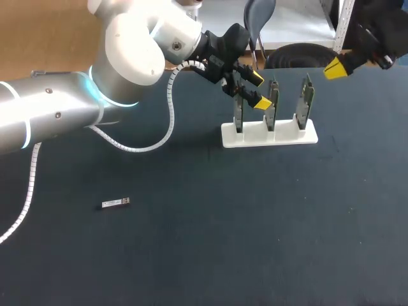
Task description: Pick up the optical module with the left hand, and insert it into the network port with the right hand.
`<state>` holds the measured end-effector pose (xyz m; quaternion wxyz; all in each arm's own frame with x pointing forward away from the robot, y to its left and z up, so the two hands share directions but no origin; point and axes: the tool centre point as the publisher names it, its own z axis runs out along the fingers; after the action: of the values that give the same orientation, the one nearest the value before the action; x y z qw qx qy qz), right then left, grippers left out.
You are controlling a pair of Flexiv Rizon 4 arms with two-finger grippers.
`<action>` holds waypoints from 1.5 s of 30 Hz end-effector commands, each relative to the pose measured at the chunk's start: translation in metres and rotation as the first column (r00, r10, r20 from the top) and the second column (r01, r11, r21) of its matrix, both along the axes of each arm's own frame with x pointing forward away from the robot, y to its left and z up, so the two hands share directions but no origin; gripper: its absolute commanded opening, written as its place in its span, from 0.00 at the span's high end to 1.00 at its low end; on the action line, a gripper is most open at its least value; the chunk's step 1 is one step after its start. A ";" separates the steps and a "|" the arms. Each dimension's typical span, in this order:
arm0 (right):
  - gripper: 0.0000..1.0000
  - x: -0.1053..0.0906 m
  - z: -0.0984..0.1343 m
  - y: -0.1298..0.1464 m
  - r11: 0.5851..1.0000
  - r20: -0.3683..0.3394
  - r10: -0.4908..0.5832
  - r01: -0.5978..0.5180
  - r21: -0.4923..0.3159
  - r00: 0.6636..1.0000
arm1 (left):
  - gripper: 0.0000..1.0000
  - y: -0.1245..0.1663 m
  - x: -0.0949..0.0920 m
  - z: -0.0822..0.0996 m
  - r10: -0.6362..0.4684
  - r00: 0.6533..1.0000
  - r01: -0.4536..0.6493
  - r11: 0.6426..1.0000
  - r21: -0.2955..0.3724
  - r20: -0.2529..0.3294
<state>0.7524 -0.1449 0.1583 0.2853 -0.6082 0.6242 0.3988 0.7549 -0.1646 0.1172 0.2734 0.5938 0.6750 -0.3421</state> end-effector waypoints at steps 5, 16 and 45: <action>1.00 0.001 -0.002 -0.005 1.000 0.002 0.009 -0.009 -0.003 1.000 | 0.00 -0.001 0.001 0.001 -0.001 1.000 0.001 1.000 0.006 -0.003; 1.00 0.002 -0.005 -0.005 1.000 0.010 -0.020 0.020 -0.015 1.000 | 0.00 -0.001 0.001 0.001 -0.001 1.000 0.001 1.000 0.006 -0.003; 0.00 0.004 -0.005 0.000 0.999 0.025 -0.027 0.028 -0.023 0.999 | 0.00 0.000 0.002 0.009 0.001 1.000 -0.001 1.000 -0.011 0.017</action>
<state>0.7594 -0.1451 0.1532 0.2894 -0.6081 0.6327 0.3824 0.7569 -0.1655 0.1213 0.2787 0.5948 0.6722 -0.3417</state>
